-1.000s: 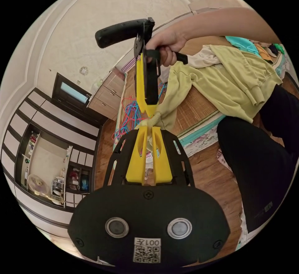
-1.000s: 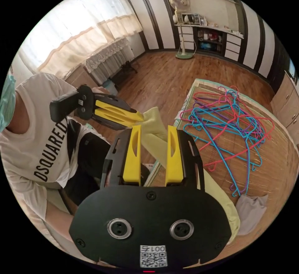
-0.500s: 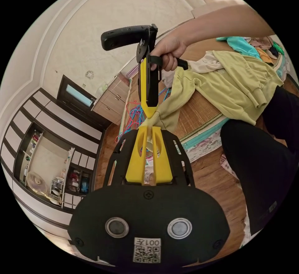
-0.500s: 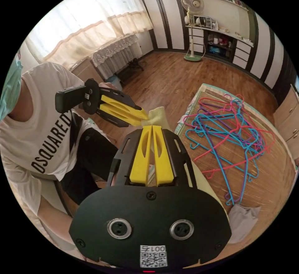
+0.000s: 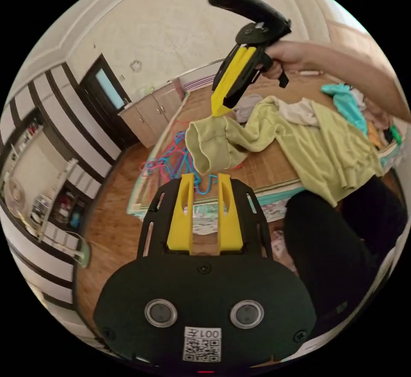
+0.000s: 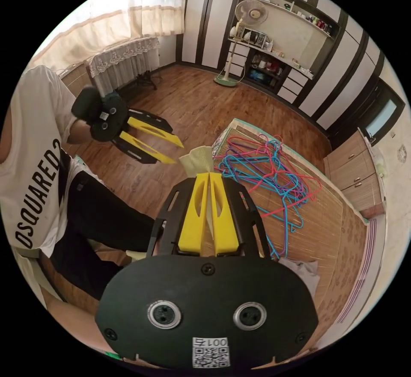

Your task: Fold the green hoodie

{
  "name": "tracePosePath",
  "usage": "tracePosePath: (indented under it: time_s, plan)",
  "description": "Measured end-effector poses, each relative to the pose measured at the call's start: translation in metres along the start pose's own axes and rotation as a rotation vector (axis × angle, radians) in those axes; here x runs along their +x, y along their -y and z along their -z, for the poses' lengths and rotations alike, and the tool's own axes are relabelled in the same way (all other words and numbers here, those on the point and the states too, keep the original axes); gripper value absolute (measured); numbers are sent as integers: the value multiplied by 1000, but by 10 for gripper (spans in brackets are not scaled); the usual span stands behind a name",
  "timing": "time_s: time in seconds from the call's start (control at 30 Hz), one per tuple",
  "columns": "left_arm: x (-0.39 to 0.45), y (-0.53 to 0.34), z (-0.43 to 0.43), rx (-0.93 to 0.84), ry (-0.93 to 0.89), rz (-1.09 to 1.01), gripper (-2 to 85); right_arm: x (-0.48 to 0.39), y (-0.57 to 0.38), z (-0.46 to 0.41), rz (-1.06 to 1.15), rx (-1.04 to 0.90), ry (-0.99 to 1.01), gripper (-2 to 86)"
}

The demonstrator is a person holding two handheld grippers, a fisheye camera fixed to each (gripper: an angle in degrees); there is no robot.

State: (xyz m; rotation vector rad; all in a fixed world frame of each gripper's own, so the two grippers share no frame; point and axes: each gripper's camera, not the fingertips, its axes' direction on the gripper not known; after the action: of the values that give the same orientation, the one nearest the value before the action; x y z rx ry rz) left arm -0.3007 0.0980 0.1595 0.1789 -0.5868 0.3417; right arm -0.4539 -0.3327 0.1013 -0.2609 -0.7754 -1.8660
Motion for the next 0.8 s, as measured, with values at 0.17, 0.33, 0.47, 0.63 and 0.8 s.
tracePosePath:
  time_s: [0.17,0.33,0.47,0.63,0.8]
  plan:
    - [-19,17,-24,8,-44,-14,124,-16,-14,10,56,5,-4,1]
    - [-22,38,-37,89,-112,17,32,-27,-32,21,82,-4,-50,1]
    - [-16,64,-23,204,-153,-5,-4,-36,-57,46,81,15,-162,1]
    - [10,110,-5,307,-167,-124,-9,-56,-106,93,43,73,-278,1]
    - [74,173,-1,367,-289,-352,-9,-103,-197,140,-45,56,-424,1]
